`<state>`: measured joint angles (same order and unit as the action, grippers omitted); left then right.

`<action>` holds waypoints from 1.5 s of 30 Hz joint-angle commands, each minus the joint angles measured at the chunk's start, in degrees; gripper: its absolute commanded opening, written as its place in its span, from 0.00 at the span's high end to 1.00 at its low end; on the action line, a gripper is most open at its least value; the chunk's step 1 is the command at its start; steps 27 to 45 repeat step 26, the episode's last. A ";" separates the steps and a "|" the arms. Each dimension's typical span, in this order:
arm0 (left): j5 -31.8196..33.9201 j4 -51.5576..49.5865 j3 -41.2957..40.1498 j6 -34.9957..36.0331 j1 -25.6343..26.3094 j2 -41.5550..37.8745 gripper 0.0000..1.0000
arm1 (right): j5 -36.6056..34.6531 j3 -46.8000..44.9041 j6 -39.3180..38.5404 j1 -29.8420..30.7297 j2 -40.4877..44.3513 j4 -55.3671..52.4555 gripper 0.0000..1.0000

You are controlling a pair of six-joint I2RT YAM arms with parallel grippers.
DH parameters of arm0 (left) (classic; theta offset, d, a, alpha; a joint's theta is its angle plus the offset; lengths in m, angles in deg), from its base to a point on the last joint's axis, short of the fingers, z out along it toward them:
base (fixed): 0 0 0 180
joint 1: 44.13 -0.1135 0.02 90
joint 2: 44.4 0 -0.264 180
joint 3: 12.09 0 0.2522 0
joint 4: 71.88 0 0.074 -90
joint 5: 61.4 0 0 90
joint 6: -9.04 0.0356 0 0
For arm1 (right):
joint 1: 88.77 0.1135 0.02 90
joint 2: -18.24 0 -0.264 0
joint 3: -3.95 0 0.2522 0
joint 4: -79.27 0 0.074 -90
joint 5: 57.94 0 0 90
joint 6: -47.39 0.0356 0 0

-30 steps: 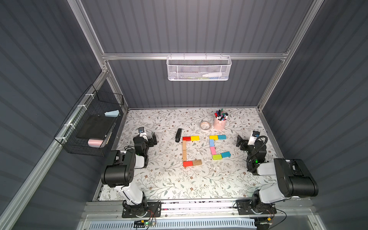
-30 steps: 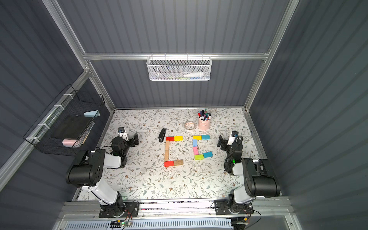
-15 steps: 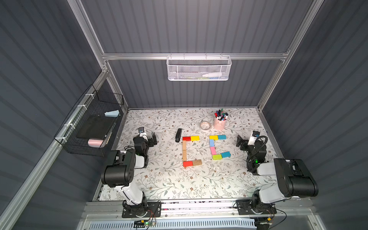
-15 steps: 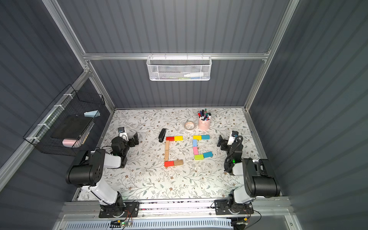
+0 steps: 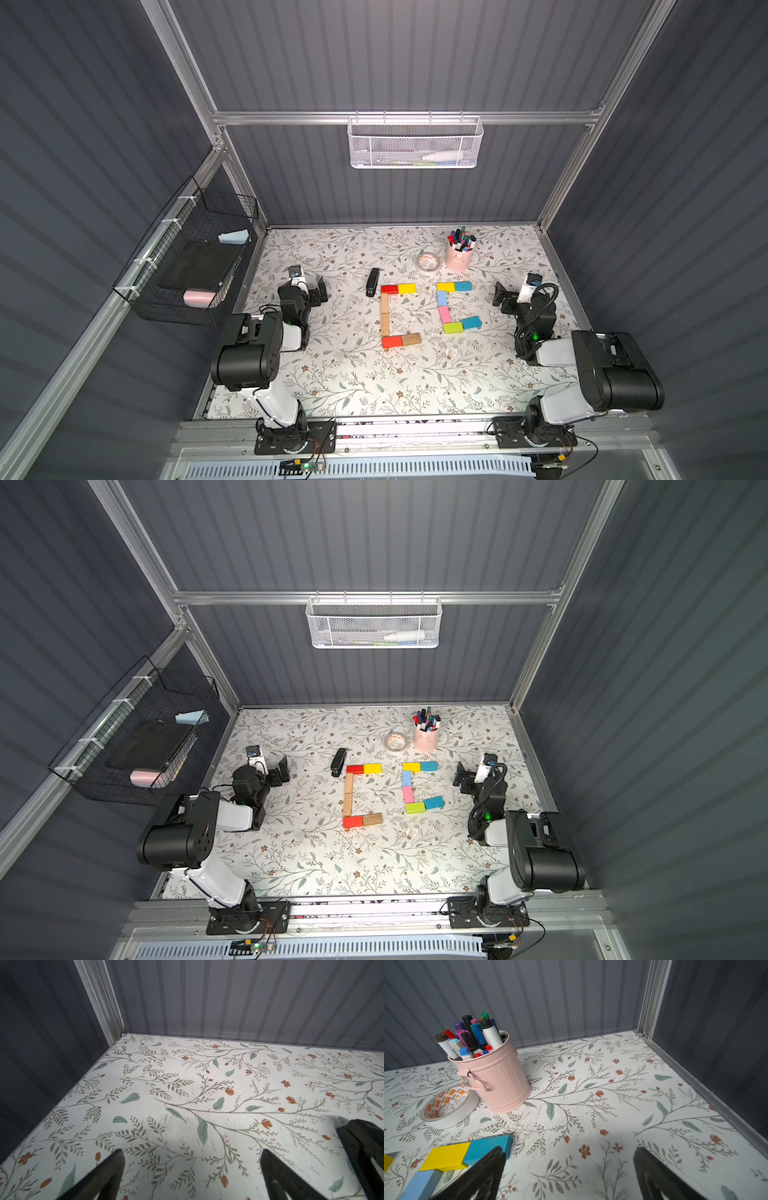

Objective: Assemble the letter c with building blocks
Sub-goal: Reset both arms

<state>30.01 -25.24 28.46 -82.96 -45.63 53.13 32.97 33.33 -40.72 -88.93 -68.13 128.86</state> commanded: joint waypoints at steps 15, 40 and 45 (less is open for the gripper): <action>-1.81 0.75 0.22 1.97 0.63 0.21 0.00 | 0.32 0.29 -0.70 0.16 0.59 0.63 0.01; -1.50 -1.08 0.90 1.74 0.53 0.02 0.00 | 0.32 0.29 -0.66 0.16 0.59 0.70 0.01; -1.50 -1.08 0.90 1.74 0.53 0.02 0.00 | 0.32 0.29 -0.66 0.16 0.59 0.70 0.01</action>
